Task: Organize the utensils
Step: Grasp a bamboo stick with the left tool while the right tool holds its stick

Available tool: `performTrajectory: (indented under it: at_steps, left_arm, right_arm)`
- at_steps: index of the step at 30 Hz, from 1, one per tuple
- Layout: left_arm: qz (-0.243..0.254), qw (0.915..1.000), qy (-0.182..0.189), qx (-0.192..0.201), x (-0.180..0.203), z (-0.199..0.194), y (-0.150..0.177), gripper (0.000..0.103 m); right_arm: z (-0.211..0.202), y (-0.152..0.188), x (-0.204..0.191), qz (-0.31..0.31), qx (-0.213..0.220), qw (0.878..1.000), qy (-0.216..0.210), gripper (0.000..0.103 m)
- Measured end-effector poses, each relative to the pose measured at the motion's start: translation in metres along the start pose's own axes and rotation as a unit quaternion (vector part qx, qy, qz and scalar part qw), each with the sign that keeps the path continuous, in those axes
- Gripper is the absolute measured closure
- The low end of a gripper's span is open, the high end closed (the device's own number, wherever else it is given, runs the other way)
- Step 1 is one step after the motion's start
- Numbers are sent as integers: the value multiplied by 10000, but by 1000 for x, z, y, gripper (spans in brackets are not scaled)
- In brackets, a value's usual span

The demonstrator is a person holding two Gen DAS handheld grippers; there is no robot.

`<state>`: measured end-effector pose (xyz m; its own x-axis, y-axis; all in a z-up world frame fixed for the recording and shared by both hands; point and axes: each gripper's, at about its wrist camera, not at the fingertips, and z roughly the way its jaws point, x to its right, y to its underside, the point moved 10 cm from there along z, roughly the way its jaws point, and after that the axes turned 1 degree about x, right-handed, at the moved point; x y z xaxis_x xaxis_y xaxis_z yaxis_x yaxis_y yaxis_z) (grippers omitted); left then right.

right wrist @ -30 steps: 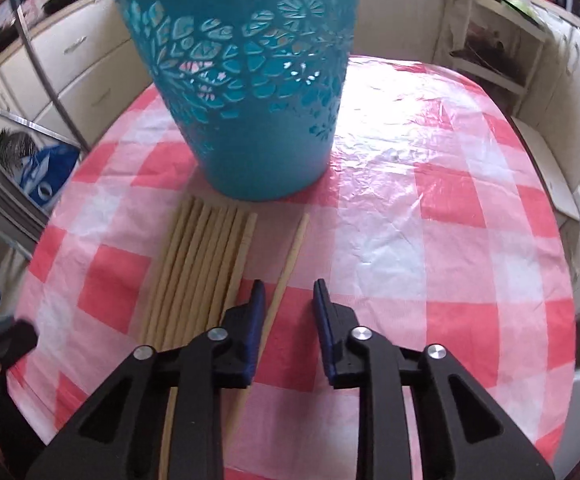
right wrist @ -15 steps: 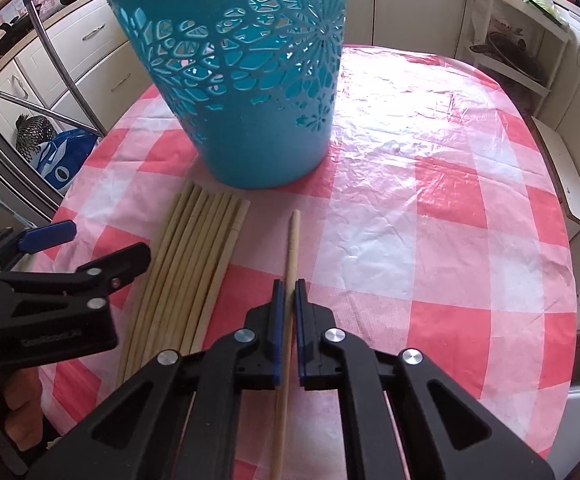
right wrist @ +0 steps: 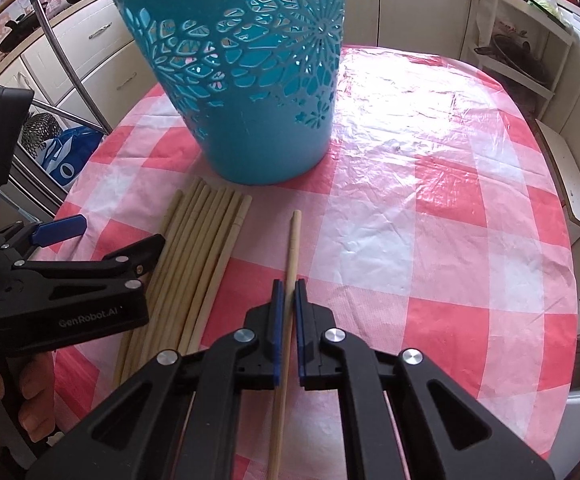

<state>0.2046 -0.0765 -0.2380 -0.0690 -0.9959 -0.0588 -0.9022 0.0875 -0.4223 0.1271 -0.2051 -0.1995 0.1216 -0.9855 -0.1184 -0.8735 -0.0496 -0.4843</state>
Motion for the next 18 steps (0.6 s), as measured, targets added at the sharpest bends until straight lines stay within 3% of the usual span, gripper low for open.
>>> performTrajectory:
  at_steps: [2,5,8,10,12,17,18]
  left_arm:
    - [46,10000,42,38,3,-1,-1,11]
    - [176,9995,169,180,9,-5,-3,29]
    - [339,9984,331,305,17,-10,-5,56]
    - [402,9963,673,345,21,-13,-6,78]
    - [401,9945,934,269,23,-14,-5,85]
    - [582,9926,1038,231,25,-13,-5,86]
    - [616,9909,1172,243,28,-14,-5,90]
  right_arm:
    - [1,-1,-1,-21,9,10000,6,97]
    - [2,-1,-2,-53,7,10000,7,97]
    - [2,-2,-2,-42,-26,10000,-36,97]
    - [3,-4,-1,2,-45,10000,-69,97]
    - [4,-6,-1,23,-54,9999,-82,97]
    - [8,-12,0,60,-15,10000,-74,97]
    - [8,-13,-1,28,-23,10000,-56,97]
